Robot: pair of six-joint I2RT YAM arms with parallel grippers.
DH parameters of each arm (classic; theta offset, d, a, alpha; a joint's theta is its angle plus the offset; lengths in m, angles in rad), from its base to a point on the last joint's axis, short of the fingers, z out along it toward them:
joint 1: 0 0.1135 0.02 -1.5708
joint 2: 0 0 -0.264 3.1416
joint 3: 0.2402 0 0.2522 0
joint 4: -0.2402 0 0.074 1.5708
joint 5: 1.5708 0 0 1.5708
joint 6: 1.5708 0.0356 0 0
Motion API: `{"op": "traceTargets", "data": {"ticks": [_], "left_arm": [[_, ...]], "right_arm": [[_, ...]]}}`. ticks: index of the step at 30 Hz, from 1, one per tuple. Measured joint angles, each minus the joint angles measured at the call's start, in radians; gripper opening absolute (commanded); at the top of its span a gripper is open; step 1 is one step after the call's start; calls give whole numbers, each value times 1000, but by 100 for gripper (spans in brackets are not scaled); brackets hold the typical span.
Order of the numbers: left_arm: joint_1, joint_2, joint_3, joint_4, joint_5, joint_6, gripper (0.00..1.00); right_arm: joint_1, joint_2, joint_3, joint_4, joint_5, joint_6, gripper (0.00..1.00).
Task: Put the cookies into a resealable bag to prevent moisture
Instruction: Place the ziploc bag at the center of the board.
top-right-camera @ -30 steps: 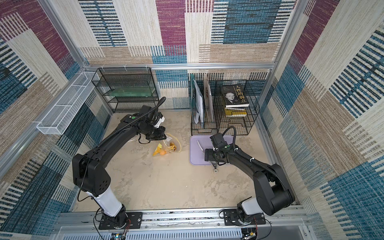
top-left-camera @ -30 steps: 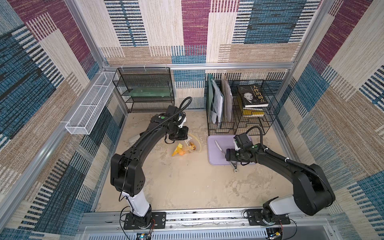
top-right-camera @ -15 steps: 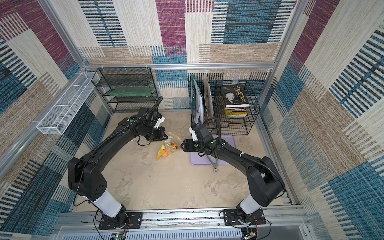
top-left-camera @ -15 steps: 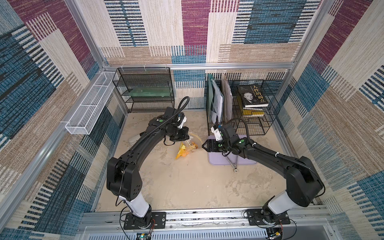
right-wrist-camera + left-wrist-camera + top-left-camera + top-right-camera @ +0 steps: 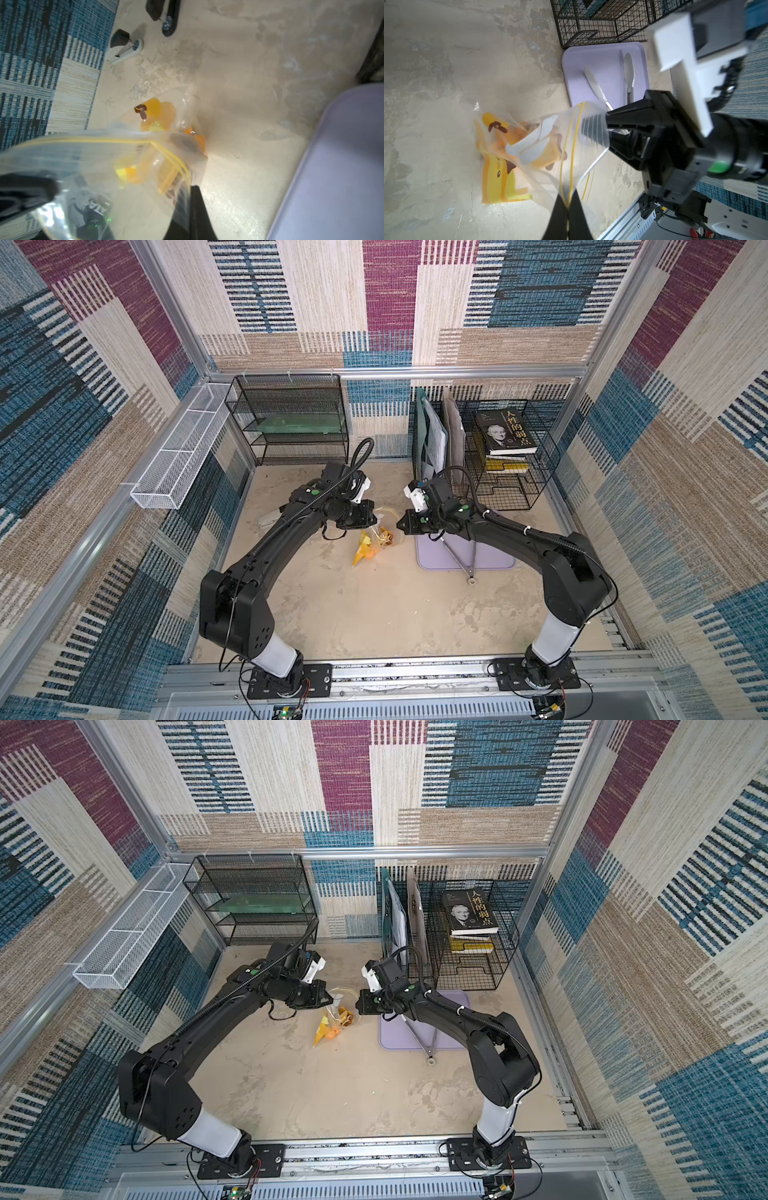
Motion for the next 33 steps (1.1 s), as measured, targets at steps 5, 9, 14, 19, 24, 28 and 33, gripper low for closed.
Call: {"op": "traceTargets", "data": {"ticks": [5, 9, 14, 19, 24, 28, 33], "left_arm": [[0, -69, -93, 61, 44, -16, 52], [0, -161, -126, 78, 38, -13, 83], [29, -238, -80, 93, -9, 46, 95], [115, -156, 10, 89, 2, 117, 92], [143, -82, 47, 79, 71, 155, 86], [144, -69, 34, 79, 139, 176, 84], [144, -54, 13, 83, 224, 209, 77]], "right_arm": [[-14, 40, 131, -89, -6, -171, 0], [-27, 64, 197, -175, -30, -343, 0], [-21, 47, 207, -240, -66, -600, 0], [-29, 10, 223, -264, -137, -846, 0], [-46, 28, 300, -313, -214, -1033, 0], [-60, 54, 311, -365, -272, -1170, 0], [-81, 82, 349, -406, -350, -1290, 0]]}}
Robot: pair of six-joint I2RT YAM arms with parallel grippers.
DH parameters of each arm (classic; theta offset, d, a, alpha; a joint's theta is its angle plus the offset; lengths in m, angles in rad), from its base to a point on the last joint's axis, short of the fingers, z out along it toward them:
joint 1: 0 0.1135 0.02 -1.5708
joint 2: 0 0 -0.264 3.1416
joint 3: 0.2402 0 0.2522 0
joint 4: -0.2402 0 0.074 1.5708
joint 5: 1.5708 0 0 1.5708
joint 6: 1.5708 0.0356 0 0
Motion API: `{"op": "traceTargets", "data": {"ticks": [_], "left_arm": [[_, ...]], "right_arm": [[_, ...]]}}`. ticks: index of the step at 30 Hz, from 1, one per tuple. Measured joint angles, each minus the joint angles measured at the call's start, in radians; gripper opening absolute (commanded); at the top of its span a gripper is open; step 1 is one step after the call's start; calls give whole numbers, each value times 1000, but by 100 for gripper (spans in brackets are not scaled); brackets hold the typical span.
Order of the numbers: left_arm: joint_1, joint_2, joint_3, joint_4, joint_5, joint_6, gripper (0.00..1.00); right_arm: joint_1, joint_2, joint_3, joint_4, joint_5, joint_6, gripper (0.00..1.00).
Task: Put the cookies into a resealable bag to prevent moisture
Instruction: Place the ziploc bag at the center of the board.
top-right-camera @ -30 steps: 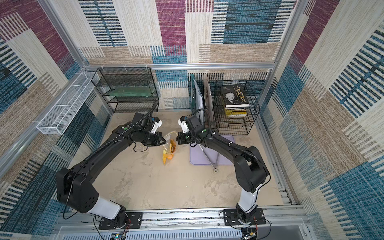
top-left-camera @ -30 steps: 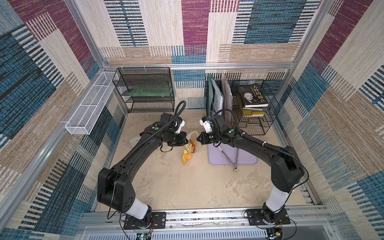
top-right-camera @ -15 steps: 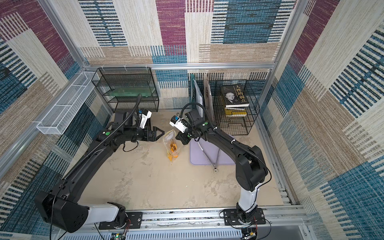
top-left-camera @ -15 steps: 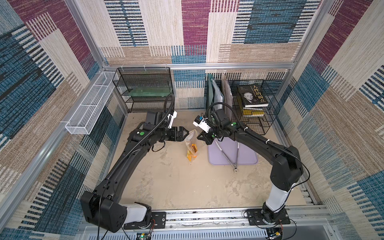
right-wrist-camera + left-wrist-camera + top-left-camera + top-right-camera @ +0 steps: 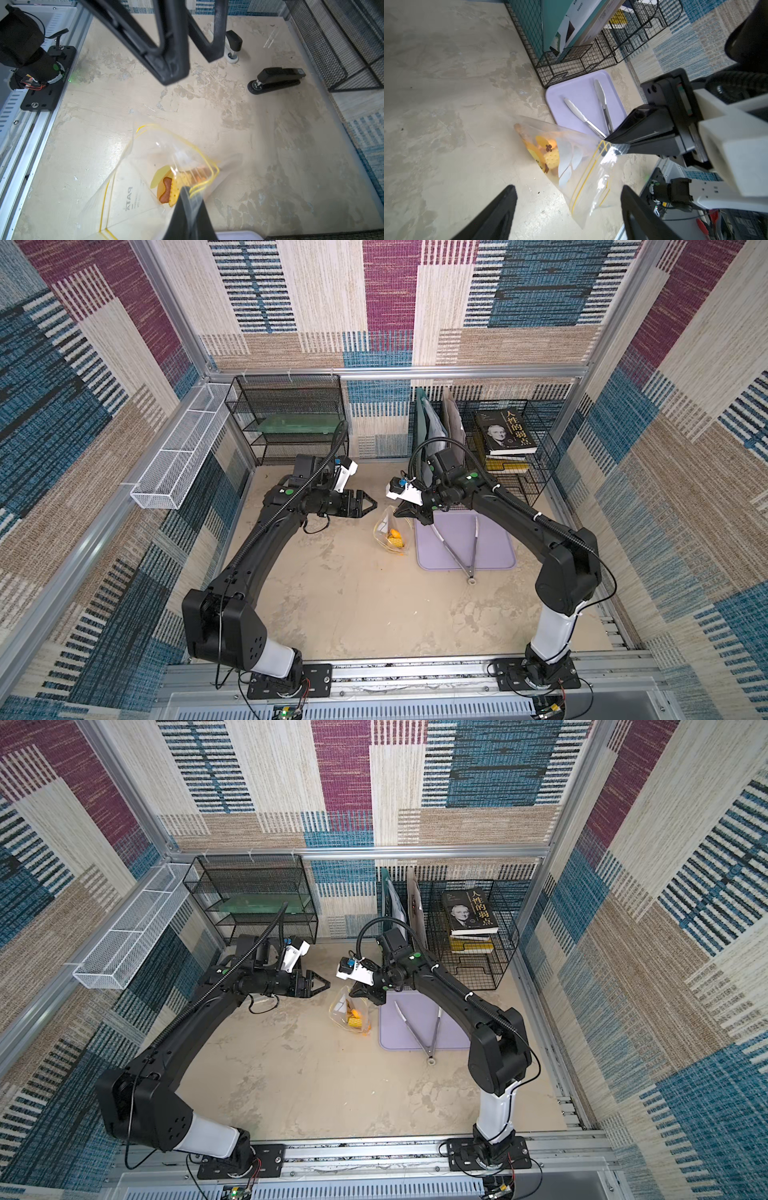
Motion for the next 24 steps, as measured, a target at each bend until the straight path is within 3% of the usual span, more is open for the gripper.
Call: {"op": "traceTargets", "data": {"ticks": [11, 16, 24], "left_arm": [[-16, 56, 10, -2, 56, 95, 75], [-55, 117, 75, -8, 27, 132, 74], [-70, 210, 177, -55, -39, 201, 65]], "right_arm": [[-24, 89, 87, -54, -123, -68, 8], [-24, 105, 100, -63, -150, -68, 13], [-44, 120, 103, -61, -179, -26, 19]]}}
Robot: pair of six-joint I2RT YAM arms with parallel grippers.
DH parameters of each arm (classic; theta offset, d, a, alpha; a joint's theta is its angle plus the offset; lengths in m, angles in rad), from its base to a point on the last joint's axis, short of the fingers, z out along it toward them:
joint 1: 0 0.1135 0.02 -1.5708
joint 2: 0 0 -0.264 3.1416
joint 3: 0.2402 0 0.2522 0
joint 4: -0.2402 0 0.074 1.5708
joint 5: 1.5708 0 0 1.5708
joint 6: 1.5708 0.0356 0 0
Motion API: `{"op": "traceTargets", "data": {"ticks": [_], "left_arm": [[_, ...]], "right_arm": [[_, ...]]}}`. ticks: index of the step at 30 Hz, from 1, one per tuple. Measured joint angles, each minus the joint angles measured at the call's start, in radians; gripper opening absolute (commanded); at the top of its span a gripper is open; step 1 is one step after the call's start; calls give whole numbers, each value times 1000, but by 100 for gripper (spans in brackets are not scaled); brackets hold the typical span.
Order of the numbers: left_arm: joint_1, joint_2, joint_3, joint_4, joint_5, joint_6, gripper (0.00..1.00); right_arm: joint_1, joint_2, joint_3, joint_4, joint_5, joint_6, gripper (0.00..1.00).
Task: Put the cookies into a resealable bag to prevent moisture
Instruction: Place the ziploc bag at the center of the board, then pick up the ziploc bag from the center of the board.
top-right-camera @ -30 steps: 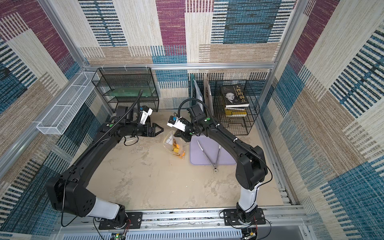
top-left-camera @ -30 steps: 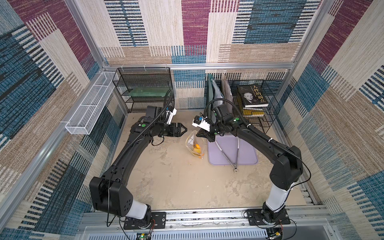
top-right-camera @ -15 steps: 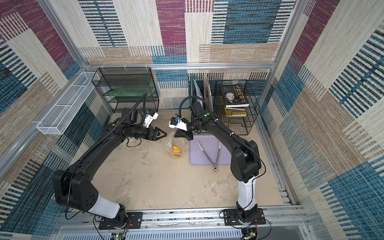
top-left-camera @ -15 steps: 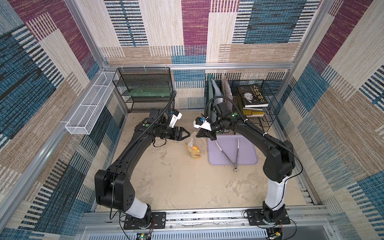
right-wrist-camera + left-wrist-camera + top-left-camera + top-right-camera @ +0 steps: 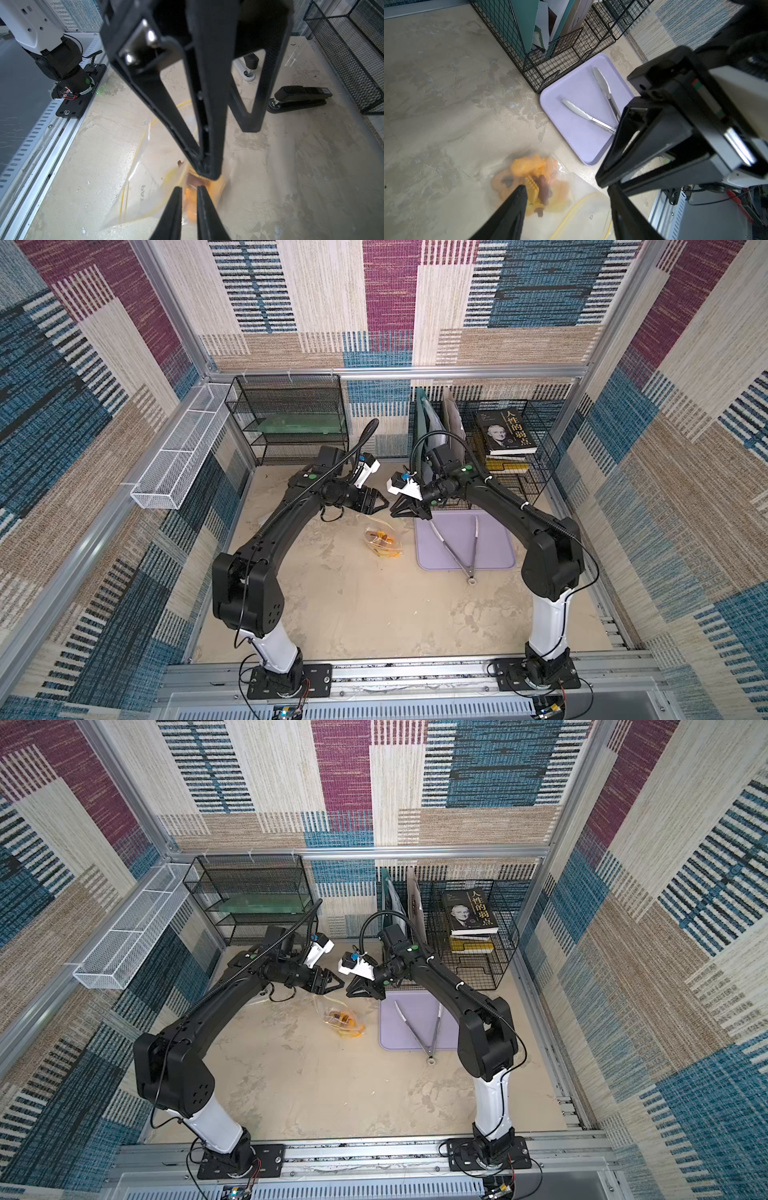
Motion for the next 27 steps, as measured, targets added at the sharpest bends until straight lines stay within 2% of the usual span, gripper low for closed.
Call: {"op": "traceTargets", "data": {"ticks": [6, 8, 10, 12, 13, 17, 20, 24, 27], "left_arm": [[18, 0, 24, -52, -68, 32, 65], [42, 0, 54, -72, -91, 39, 65], [63, -2, 76, -74, -112, 41, 65], [86, -14, 82, -81, -121, 41, 65], [95, -26, 78, -88, -129, 40, 65], [106, -107, 22, -106, -171, 39, 65], [124, -148, -37, -117, -199, 33, 65], [165, -157, -73, -120, -226, 2, 64], [184, -160, -78, -121, -245, -18, 63]], "right_arm": [[-13, -37, -50, 87, 32, 123, 55], [-5, -95, -120, 148, 85, 196, 63], [19, -174, -219, 213, 150, 269, 77], [53, -260, -332, 270, 220, 335, 83], [74, -302, -389, 293, 263, 373, 94], [184, -472, -608, 388, 499, 507, 95], [291, -565, -716, 443, 673, 579, 95], [417, -615, -812, 525, 910, 631, 95], [486, -600, -859, 561, 1043, 644, 95]]}}
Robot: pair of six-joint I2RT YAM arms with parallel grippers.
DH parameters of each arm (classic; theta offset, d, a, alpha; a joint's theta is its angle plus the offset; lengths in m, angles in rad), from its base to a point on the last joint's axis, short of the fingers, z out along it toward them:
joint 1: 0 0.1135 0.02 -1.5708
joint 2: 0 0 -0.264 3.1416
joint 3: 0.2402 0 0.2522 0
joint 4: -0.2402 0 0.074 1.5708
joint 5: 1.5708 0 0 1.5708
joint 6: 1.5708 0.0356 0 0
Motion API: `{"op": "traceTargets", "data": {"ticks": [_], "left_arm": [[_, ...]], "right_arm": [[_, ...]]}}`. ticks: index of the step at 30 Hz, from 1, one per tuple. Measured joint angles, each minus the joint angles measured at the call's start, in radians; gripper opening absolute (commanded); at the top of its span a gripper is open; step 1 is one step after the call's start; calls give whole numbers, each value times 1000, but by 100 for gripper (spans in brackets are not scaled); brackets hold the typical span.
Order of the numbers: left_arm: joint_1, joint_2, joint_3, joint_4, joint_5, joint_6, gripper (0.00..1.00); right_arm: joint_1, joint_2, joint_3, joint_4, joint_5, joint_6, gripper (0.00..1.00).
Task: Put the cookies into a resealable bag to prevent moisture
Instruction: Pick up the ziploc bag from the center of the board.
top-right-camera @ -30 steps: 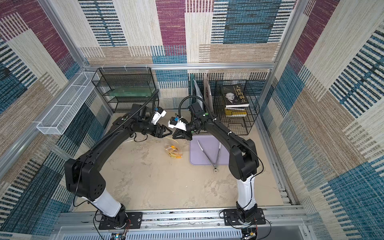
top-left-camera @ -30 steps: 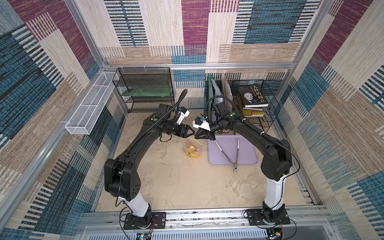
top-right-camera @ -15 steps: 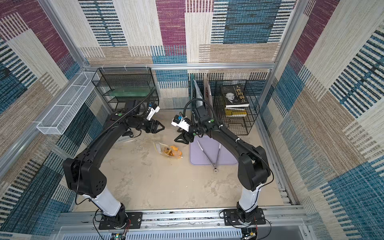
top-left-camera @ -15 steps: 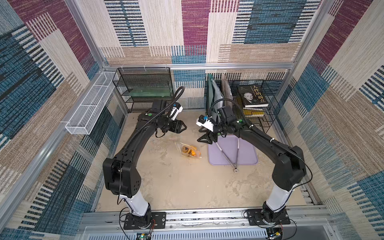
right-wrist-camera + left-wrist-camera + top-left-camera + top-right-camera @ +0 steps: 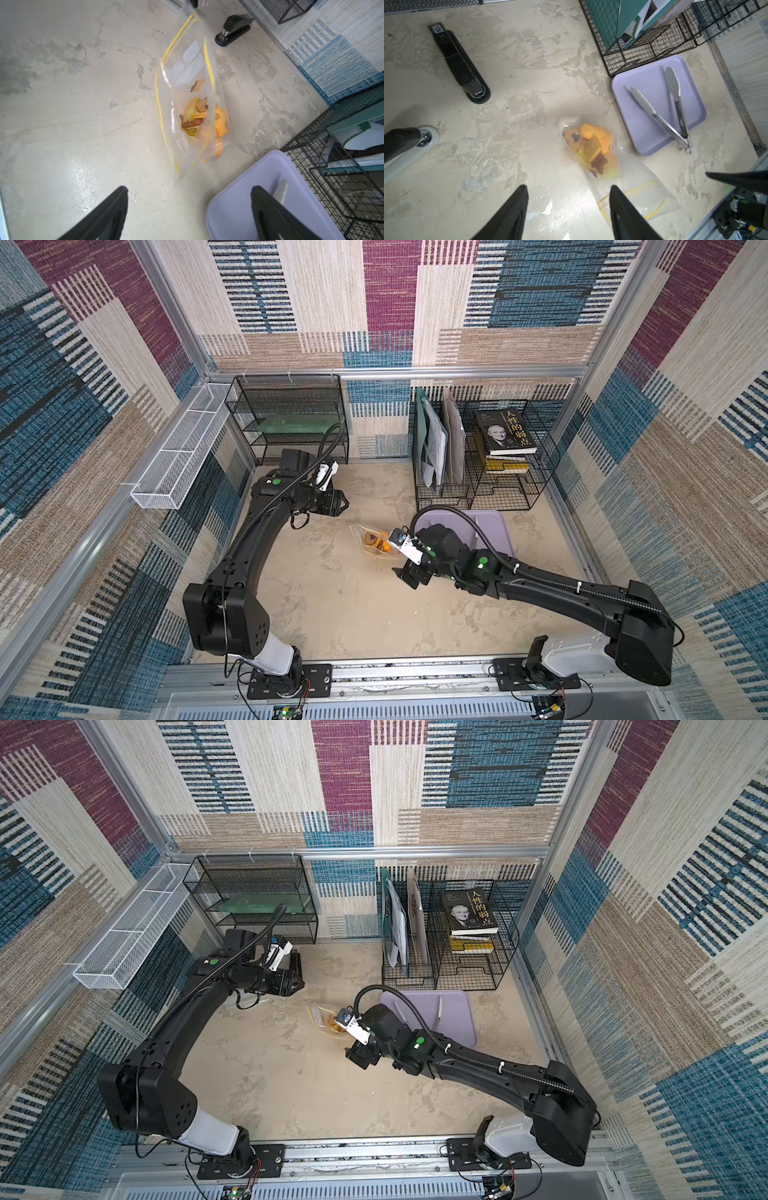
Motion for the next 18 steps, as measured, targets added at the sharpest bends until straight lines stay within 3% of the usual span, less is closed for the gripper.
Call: {"op": "traceTargets", "data": {"ticks": [4, 9, 11, 16, 17, 18], "left_arm": [[22, -5, 2, -4, -16, -15, 63], [53, -11, 16, -3, -23, -23, 63], [59, -11, 16, -3, -22, -28, 62], [71, -16, 13, 2, -18, -42, 60], [76, -22, 7, 10, -13, -43, 60], [77, -29, 0, 18, -7, -44, 60]], "right_arm": [[27, 76, -2, 61, 137, 28, 95], [47, 170, 18, 135, 193, 42, 97], [40, 195, 23, 171, 212, 41, 79], [-11, 238, 79, 196, 169, 5, 8], [-29, 237, 86, 196, 151, -16, 0], [-43, 234, 92, 191, 135, -33, 0]]}}
